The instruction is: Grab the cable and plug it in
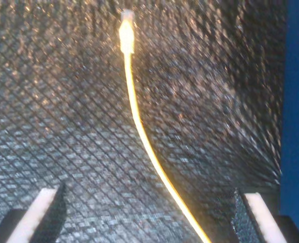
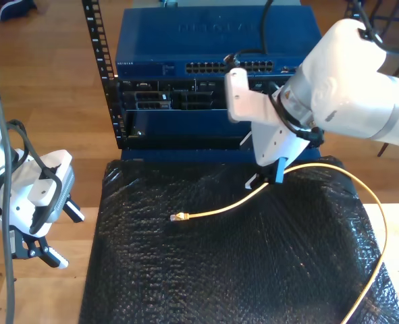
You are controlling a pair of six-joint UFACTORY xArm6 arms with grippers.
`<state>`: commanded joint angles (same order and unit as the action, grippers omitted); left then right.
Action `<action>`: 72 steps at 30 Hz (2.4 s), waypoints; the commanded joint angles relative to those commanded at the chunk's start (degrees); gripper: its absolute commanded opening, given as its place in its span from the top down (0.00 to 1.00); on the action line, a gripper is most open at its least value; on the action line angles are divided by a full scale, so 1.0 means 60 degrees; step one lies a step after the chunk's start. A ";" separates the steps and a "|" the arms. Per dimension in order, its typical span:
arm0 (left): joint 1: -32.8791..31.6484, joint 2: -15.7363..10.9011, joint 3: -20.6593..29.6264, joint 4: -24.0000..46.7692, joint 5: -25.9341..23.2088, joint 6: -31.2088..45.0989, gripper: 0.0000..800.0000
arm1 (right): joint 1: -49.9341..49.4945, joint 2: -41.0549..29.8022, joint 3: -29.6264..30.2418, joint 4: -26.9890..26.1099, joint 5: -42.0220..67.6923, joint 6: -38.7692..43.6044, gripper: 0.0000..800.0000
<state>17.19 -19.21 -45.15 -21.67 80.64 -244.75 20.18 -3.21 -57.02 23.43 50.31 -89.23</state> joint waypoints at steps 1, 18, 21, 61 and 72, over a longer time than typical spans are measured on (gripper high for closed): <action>0.0015 0.0000 0.0015 0.0000 0.0000 0.0000 0.00 | 0.0059 0.0088 -0.0029 0.0000 -0.0015 0.0000 0.03; 0.0015 0.0000 0.0000 0.0015 -0.0015 0.0000 0.00 | 0.1128 0.1275 -0.0557 -0.0073 -0.0366 0.0264 0.03; 0.0015 0.0000 0.0000 0.0015 -0.0029 0.0000 0.00 | 0.1348 0.1538 -0.0703 -0.0088 -0.0366 0.0278 0.03; 0.0015 0.0000 0.0000 0.0015 -0.0029 0.0015 0.00 | 0.2330 0.3546 -0.1919 -0.2315 -0.0791 0.3194 0.03; 0.0015 0.0000 0.0015 0.0015 -0.0029 0.0015 0.00 | 0.2476 0.3707 -0.1905 -0.3736 -0.0791 0.4864 0.05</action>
<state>17.27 -19.21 -45.07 -21.58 80.46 -244.66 35.03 19.03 -68.45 1.01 45.56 -60.04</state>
